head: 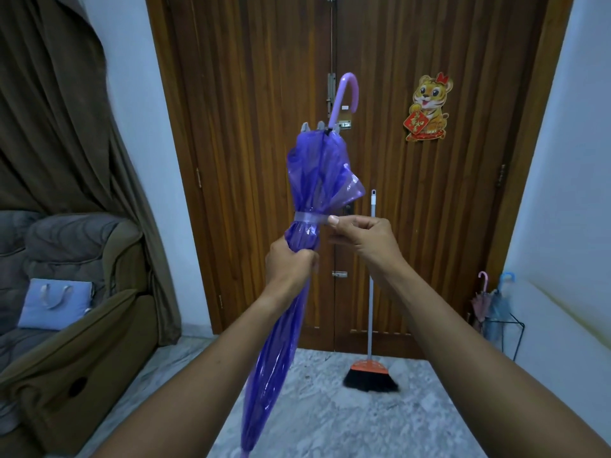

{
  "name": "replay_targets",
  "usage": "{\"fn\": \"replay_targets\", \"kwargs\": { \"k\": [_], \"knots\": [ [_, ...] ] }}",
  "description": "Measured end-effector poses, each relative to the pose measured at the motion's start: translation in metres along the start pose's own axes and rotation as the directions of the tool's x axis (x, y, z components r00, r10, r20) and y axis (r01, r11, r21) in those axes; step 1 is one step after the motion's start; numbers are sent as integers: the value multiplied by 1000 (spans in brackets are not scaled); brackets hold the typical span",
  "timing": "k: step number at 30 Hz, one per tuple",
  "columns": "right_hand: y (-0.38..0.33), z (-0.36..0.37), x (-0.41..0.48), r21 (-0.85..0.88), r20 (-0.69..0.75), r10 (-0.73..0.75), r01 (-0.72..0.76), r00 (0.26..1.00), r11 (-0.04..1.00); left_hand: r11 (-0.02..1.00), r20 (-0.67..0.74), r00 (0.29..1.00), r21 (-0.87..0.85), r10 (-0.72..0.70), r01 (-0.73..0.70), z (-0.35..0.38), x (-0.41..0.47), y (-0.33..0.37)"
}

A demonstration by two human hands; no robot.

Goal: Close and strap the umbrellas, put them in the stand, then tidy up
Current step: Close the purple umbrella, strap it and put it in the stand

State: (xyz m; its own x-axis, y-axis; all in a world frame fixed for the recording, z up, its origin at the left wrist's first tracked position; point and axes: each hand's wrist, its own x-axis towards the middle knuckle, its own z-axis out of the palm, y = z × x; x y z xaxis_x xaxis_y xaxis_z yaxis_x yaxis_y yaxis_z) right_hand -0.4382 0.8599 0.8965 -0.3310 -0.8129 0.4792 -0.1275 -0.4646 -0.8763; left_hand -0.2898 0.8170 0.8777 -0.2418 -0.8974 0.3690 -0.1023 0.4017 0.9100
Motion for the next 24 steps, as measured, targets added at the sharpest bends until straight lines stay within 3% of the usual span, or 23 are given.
{"fn": "replay_targets", "kwargs": {
  "k": [2, 5, 7, 9, 11, 13, 15, 17, 20, 24],
  "knots": [
    [-1, 0, 0, 11, 5, 40, -40, 999, 999, 999, 40, 999, -49, -20, 22, -2, 1, 2],
    [-4, -3, 0, 61, 88, 107, -113, 990, 992, 975, 279, 959, -199, -41, 100, -7, -1, 4],
    [-5, -5, 0, 228, 241, 174, -230, 955, 946, 918, 468, 882, -321, -61, 234, -11, -1, 5],
    [-6, -6, 1, 363, 387, 143, -293, 911, 885, 838, 636, 766, -367, -92, 405, -14, -3, 10],
    [-7, -6, 4, 405, 411, 113, -292, 905, 866, 806, 715, 692, -347, -104, 480, -17, -3, 13],
    [-7, -5, 7, 345, 328, 121, -238, 937, 908, 888, 680, 727, -275, -91, 369, -19, -1, 9],
    [-6, -2, 6, 187, 181, 118, -151, 976, 971, 987, 487, 873, -125, -28, 102, -15, -2, 4],
    [-5, 3, 2, 50, 43, 83, -85, 996, 995, 997, 252, 965, -49, 70, -59, -6, -8, 0],
    [-4, 14, -2, -63, -34, 40, -42, 999, 997, 984, 121, 978, -80, 167, -158, 9, -9, -7],
    [-11, 16, 0, -151, 55, 48, -39, 997, 988, 981, 117, 980, -129, 163, -148, 8, -5, -10]
  ]
}}
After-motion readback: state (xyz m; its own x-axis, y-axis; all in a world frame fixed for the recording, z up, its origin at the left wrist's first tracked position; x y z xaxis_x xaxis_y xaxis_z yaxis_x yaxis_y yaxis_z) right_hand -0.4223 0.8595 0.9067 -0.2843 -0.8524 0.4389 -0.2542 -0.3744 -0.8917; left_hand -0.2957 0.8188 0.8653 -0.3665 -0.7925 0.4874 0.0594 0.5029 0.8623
